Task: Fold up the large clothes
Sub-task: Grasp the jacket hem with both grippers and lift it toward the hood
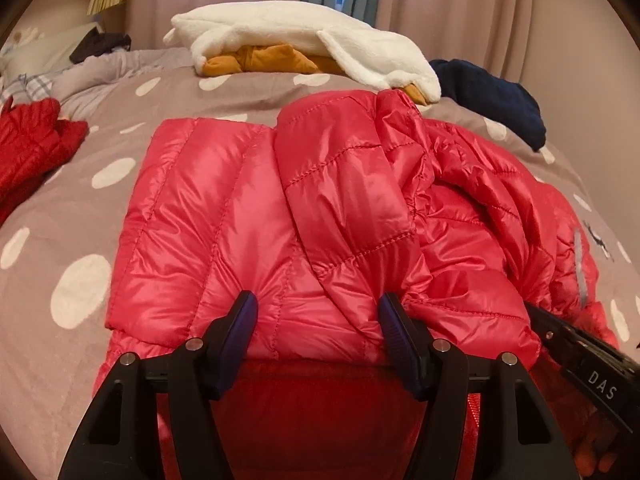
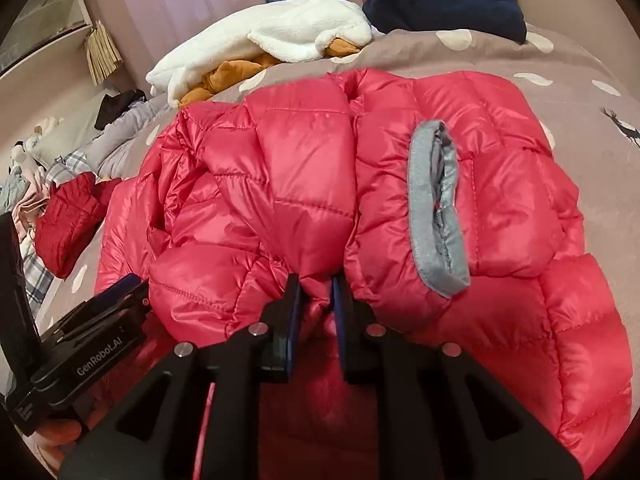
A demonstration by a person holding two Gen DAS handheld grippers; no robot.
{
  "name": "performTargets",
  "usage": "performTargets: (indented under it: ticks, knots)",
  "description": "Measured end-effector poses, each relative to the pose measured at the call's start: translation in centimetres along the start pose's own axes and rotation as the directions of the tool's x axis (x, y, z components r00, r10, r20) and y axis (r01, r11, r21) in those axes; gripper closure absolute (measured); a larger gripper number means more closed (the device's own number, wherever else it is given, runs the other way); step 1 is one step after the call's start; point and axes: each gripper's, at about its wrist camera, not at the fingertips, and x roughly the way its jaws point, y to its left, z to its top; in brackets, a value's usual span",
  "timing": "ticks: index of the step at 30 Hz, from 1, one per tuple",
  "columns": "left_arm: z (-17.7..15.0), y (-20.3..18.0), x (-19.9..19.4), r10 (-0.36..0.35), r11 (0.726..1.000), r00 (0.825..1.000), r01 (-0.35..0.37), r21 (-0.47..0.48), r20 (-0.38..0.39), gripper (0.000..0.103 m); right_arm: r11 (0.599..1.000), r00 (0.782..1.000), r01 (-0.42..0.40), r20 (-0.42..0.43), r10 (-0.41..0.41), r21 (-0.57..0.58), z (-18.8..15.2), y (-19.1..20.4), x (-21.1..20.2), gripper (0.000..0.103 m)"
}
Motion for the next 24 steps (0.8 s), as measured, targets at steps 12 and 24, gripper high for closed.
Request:
performTargets:
  ticks: [12,24]
  knots:
    - [-0.4,-0.1,-0.2,0.028,1.000,1.000,-0.028,0.009,0.004,0.033,0.997,0.998,-0.063,0.003,0.063,0.050,-0.3,-1.0,-0.1,0.085]
    - [-0.4,-0.1,0.0,0.050,0.999,0.999,-0.050,0.008,0.000,0.024,0.994,0.997,-0.081,0.001,0.081,0.068,-0.4,-1.4,-0.1,0.084]
